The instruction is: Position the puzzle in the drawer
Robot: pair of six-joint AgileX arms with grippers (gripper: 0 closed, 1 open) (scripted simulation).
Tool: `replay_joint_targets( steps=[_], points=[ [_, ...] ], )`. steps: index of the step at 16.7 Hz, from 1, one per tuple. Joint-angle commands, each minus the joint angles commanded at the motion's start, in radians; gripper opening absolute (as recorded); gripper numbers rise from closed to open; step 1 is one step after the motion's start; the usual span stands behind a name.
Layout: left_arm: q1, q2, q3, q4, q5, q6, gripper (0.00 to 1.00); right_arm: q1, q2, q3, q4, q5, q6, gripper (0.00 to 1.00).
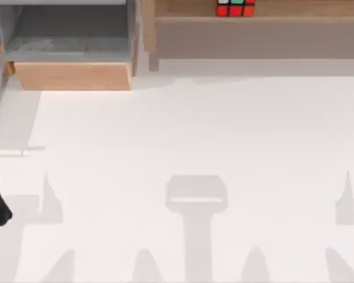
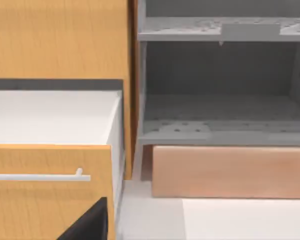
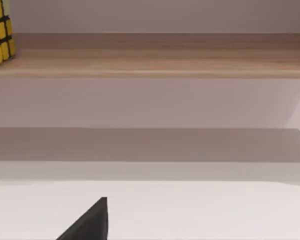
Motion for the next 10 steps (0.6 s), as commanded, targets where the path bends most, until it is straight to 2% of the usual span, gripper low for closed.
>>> replay_joint_targets(
  steps=[5, 10],
  points=[
    [-0.031, 0.062, 0.056, 0.026, -0.028, 0.009, 1.0, 0.0, 0.0, 0.0, 0.0, 0.0, 0.0, 1.0],
    [-0.168, 0.375, 0.324, 0.162, -0.157, 0.034, 1.0, 0.0, 0.0, 0.0, 0.0, 0.0, 0.0, 1.0]
  ],
)
